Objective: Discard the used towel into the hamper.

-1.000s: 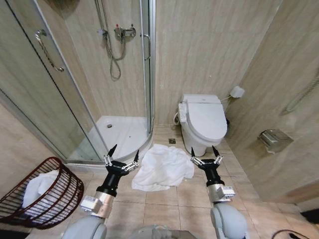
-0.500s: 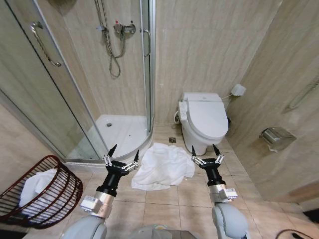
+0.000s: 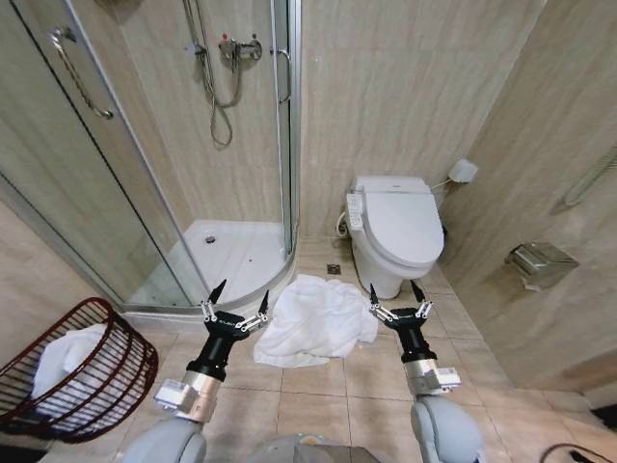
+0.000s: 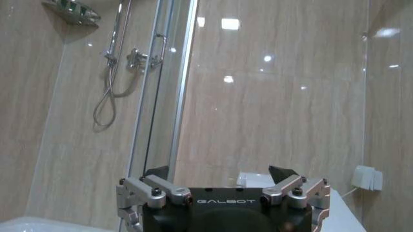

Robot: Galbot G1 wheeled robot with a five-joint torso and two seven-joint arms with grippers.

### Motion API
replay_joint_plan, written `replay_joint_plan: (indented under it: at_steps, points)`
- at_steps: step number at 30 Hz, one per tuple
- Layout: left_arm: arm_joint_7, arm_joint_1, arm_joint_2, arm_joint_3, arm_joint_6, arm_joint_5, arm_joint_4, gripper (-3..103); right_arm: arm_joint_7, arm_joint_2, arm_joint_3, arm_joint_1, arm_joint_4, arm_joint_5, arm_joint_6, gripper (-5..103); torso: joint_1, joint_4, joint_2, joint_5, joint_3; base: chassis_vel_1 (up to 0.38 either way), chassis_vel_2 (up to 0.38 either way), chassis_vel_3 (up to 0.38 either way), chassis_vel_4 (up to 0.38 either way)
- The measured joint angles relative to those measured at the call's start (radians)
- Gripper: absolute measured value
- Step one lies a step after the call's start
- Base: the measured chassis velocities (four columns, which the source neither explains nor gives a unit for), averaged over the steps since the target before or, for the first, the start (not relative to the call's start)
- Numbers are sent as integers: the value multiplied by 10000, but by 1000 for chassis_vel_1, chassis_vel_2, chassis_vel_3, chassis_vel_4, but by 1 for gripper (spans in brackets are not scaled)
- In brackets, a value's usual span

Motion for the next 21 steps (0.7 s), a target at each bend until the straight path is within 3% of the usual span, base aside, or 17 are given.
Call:
replay_joint_plan:
  at_steps: [13, 21]
  points:
    - [0, 0, 0, 0, 0, 0, -1, 100, -2, 0, -3, -123, 12, 15, 158, 100, -195, 0, -524, 0, -328, 0, 0, 0, 0]
    - [0, 0, 0, 0, 0, 0, 0, 100, -102, 0, -12, -140, -72, 12, 214, 100, -241, 0, -619, 0, -382, 0, 0, 0, 0]
